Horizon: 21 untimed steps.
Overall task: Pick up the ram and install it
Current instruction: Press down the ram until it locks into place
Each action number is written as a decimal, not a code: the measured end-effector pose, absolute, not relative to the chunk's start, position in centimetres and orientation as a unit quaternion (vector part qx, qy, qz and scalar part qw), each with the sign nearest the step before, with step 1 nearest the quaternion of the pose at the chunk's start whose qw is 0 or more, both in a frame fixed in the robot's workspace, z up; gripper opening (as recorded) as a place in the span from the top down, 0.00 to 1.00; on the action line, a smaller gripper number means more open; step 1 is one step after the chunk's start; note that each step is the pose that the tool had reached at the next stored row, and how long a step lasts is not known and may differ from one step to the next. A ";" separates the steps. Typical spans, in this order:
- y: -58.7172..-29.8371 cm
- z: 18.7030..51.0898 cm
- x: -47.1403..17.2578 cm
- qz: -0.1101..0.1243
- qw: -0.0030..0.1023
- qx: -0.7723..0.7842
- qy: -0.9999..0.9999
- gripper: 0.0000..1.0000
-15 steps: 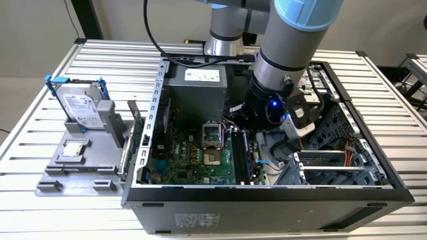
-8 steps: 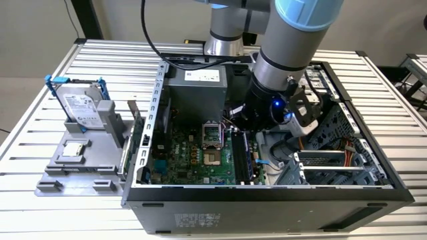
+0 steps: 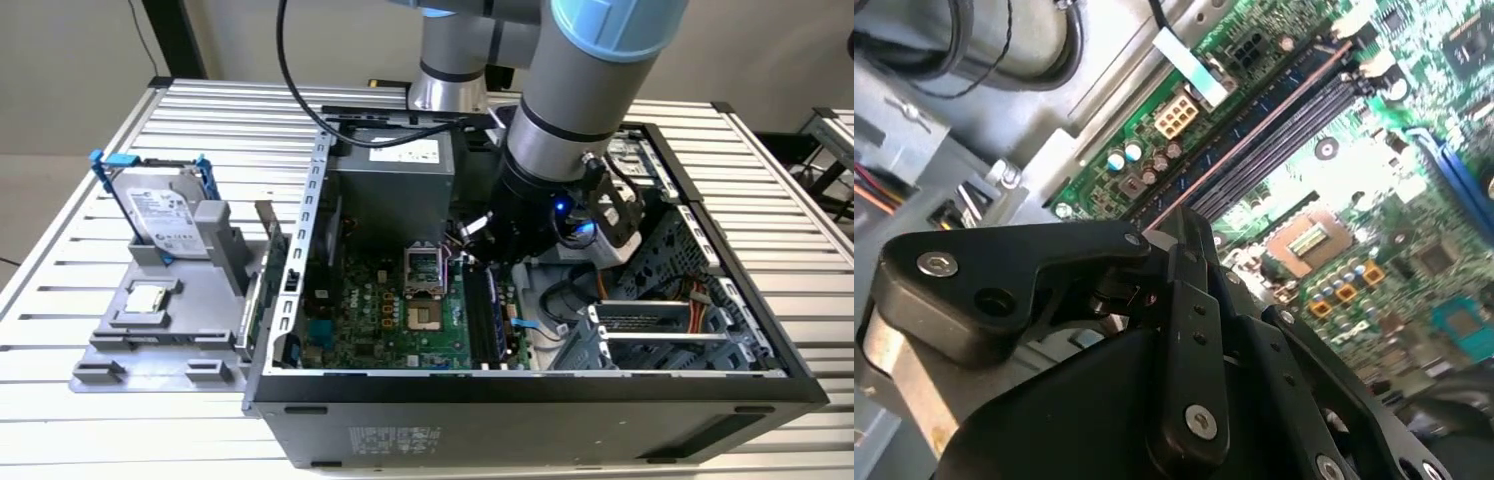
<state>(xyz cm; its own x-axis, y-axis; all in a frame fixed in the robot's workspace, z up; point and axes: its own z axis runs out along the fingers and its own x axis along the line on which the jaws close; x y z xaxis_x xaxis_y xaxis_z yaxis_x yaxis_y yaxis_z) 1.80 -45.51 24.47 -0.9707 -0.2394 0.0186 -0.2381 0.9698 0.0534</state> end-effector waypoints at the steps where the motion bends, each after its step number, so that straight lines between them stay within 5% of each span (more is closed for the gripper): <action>1: -45.5 24.5 1.8 -0.025 0.013 0.130 -0.991 1.00; 21: -45.5 24.5 1.8 -0.022 0.015 0.307 -0.951 1.00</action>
<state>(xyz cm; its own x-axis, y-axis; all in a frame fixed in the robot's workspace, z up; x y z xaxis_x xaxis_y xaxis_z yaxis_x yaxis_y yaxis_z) 1.80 -45.51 24.47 -0.8109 -0.5850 0.0149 -0.5837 0.8103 0.0514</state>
